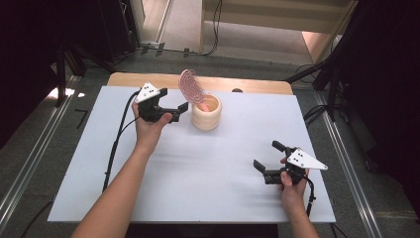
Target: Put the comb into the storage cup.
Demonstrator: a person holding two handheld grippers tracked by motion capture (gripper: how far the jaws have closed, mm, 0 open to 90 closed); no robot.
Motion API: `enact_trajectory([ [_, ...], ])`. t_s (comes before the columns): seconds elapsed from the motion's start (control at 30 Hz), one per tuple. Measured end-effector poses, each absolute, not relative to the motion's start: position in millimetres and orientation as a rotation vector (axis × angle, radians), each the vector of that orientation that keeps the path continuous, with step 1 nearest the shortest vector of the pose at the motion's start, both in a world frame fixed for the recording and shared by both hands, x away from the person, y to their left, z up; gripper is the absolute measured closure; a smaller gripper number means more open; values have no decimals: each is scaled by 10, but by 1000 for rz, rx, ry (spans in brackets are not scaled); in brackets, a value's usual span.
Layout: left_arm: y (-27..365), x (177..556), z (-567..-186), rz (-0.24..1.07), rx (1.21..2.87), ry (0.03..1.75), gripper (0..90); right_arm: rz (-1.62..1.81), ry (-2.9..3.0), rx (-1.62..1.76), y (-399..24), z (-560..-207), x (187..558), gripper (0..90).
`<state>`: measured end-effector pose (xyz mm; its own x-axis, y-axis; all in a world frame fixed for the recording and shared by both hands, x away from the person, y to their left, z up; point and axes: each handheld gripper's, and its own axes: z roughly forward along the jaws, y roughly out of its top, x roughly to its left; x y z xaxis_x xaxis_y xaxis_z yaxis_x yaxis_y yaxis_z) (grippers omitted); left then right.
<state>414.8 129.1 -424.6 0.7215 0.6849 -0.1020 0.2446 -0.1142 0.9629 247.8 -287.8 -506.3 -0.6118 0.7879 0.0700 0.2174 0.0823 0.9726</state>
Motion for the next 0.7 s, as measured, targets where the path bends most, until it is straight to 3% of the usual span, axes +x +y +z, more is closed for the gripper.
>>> enact_trajectory([
  [0.7, 1520, 3740, -4199, 458, 1626, 708, 7, 1560, 1889, 991, -2866, -5066, 2480, 0],
])
